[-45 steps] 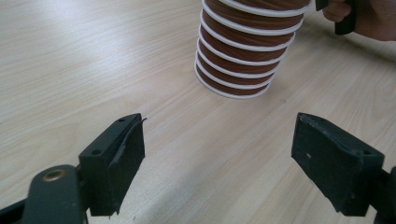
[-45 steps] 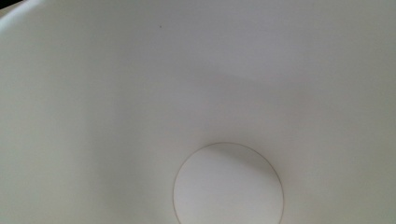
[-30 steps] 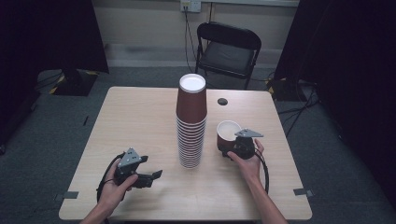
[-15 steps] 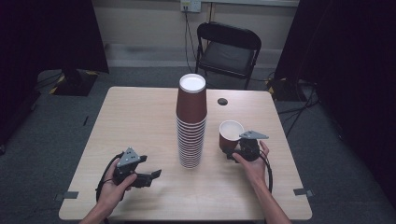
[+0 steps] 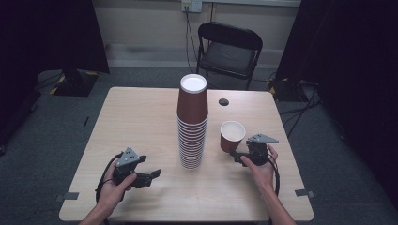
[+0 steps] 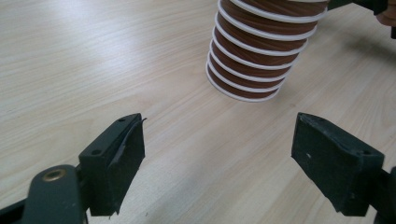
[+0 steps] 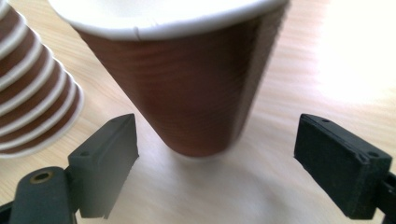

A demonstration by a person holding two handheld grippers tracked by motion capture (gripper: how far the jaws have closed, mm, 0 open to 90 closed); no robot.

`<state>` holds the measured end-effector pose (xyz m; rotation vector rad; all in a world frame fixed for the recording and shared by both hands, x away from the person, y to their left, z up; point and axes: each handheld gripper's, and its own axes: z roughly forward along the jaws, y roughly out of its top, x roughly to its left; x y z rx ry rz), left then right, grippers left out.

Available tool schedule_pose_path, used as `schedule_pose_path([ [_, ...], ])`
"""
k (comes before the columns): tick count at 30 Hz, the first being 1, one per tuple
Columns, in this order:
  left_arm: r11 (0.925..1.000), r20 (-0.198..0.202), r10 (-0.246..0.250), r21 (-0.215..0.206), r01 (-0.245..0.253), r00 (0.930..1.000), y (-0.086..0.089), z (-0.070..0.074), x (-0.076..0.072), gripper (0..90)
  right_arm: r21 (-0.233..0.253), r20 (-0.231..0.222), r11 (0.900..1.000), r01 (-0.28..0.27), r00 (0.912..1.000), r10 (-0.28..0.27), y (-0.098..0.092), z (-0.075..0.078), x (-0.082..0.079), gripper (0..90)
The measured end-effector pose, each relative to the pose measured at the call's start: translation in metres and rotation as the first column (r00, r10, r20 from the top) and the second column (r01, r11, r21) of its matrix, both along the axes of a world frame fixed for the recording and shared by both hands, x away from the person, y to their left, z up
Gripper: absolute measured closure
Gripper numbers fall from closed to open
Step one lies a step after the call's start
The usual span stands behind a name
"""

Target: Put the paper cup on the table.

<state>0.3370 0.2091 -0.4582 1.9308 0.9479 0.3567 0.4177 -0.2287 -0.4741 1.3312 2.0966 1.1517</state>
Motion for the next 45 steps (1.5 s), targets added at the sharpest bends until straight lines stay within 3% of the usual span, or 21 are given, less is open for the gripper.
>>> schedule_pose_path([
  [6,0.9995,0.001,0.028,-0.018,-0.028,0.9996,0.006,0.002,0.002,17.1,0.007,-0.009,1.000,0.030,0.9995,-0.029,-0.010,0.006,-0.012,13.2],
  [10,0.9994,0.008,0.034,-0.008,-0.034,0.9994,0.010,0.000,0.004,17.1,-0.008,-0.006,1.000,0.027,0.9996,-0.027,-0.014,0.012,-0.019,13.4],
  [17,0.9974,-0.001,0.070,-0.014,-0.070,0.9975,0.016,-0.001,0.006,17.1,0.024,0.007,0.999,0.032,0.9995,-0.032,-0.022,0.021,-0.039,13.7],
  [25,0.9975,0.003,0.070,0.000,-0.070,0.9975,0.018,0.001,0.005,17.1,0.042,-0.003,0.999,-0.001,1.0000,0.001,-0.022,0.031,-0.063,14.3],
  [27,0.9978,0.007,0.066,0.000,-0.066,0.9978,0.019,0.001,0.004,17.1,0.033,0.019,0.999,0.010,0.9998,-0.011,-0.024,0.033,-0.072,14.4],
  [33,0.9962,0.001,0.082,0.031,-0.082,0.9966,0.026,0.001,-0.001,17.2,0.065,0.003,0.998,-0.007,1.0000,0.006,-0.029,0.032,-0.096,14.4],
  [37,0.9948,-0.009,0.100,0.022,-0.099,0.9950,0.031,0.002,-0.006,17.2,0.054,-0.015,0.998,-0.028,0.9995,0.029,-0.029,0.035,-0.111,14.5],
  [39,0.9951,-0.024,0.098,-0.009,-0.099,0.9949,0.033,0.002,-0.009,17.2,0.061,-0.021,0.997,-0.038,0.9990,0.039,-0.030,0.036,-0.119,15.2],
  [40,0.9947,-0.024,0.102,-0.011,-0.102,0.9945,0.034,0.002,-0.010,17.2,0.063,-0.015,0.997,-0.036,0.9992,0.037,-0.031,0.037,-0.124,16.0],
  [42,0.9942,0.008,0.103,0.030,-0.104,0.9946,0.034,0.001,-0.014,17.0,0.066,-0.009,0.997,-0.033,0.9994,0.033,-0.032,0.035,-0.132,15.9],
  [45,0.9943,-0.005,0.107,0.001,-0.107,0.9943,0.035,-0.002,-0.017,17.3,0.060,-0.013,0.998,-0.023,0.9996,0.024,-0.034,0.029,-0.141,16.0],
])
